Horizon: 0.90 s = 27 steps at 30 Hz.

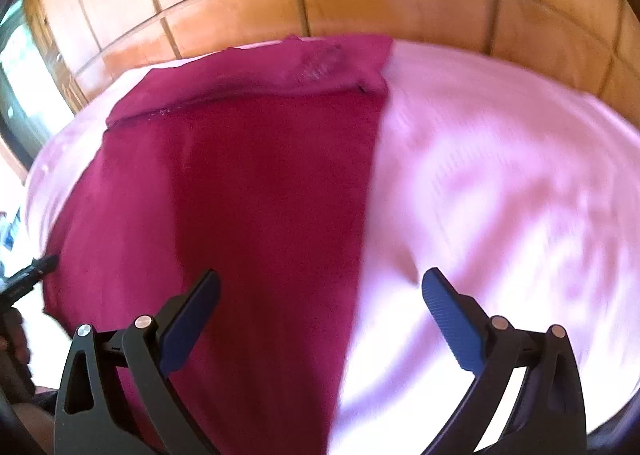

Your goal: Fold small clothes

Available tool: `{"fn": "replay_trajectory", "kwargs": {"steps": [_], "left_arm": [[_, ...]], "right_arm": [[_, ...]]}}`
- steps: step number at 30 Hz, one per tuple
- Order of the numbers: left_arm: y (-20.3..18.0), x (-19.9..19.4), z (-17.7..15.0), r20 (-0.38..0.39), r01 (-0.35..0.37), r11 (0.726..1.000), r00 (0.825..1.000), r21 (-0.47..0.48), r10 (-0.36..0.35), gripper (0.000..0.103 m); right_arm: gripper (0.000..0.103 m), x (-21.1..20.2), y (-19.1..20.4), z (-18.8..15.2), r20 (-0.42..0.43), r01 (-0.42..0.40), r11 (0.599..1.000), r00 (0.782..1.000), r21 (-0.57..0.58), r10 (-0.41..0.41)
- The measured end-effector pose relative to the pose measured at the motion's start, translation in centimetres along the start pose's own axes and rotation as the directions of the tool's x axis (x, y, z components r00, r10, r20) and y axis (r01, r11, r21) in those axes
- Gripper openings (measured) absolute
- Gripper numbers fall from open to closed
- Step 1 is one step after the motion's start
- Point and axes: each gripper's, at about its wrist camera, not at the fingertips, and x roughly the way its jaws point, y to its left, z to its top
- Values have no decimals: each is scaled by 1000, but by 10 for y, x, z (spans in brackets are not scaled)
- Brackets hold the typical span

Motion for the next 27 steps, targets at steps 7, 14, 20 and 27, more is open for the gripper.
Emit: {"fn": "replay_trajectory", "kwargs": {"steps": [7,14,20,27], "left_arm": [[12,-5,-14,-85,107,994,990,-15,-108,36],[21,-27,0,-97,258,965,961,-34,-260,7],[26,-45,43,-4,444,886,894,-132,-448,7],[17,-18,108,36,470,866,881,-170,-471,7]], "right_arm": [[48,-27,2,-49,-100,-88,996,991,27,91],[11,-25,31,-55,-200,-220,976,956,-3,215],[11,-49,24,3,-16,-363,929,931,67,365],[11,-15,-3,61,81,-377,904,926,201,368]]}}
